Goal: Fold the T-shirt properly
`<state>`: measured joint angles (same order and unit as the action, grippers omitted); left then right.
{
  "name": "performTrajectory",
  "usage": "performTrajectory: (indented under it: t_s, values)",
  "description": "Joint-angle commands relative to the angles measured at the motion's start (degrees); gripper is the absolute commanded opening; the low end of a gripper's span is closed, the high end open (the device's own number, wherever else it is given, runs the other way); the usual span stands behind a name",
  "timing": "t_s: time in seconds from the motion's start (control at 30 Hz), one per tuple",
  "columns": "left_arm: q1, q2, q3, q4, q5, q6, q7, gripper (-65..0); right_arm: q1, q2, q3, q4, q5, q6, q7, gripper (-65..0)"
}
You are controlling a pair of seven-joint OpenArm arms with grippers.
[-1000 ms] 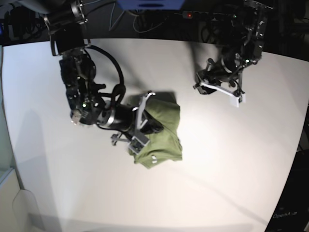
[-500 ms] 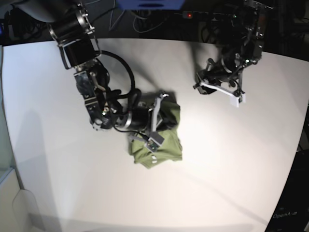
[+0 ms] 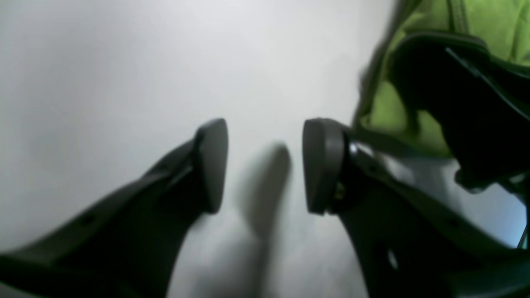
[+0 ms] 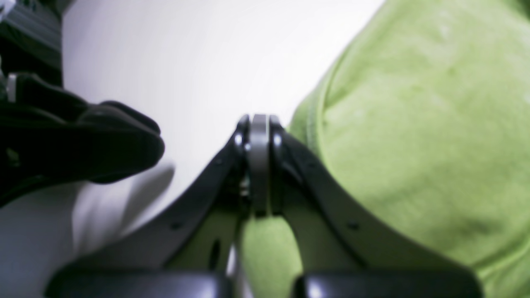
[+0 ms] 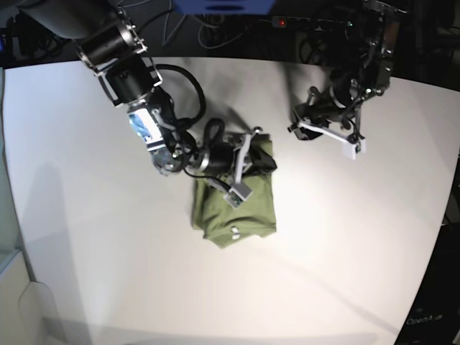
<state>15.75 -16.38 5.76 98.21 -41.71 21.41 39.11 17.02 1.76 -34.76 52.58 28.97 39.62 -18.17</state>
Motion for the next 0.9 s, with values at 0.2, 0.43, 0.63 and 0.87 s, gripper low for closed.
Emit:
performTrajectory:
  t_s: [0.2, 0.43, 0.63, 0.87]
  values:
    - [1.00, -1.33, -0.18, 1.17, 0.09, 0.44, 0.49, -35.7, 1.40, 1.80, -0.62, 2.94, -0.44, 0.38, -0.95, -63.5]
    - [3.37, -2.91, -0.26, 6.88, 0.18, 0.44, 0.49, -35.7, 1.05, 6.72, -0.09, 19.82, -0.36, 0.38, -9.21, -63.5]
    - [6.98, -2.91, -5.45, 9.79, 0.09, 0.17, 0.49, -35.7, -2.91, 8.66, -0.09, 35.12, -0.27, -3.97, -14.66, -63.5]
    - [14.36, -4.15, -11.69, 14.27, 0.09, -0.09, 0.49, -35.7, -9.24, 13.32, 6.24, 42.15, -0.36, -6.87, -15.89, -63.5]
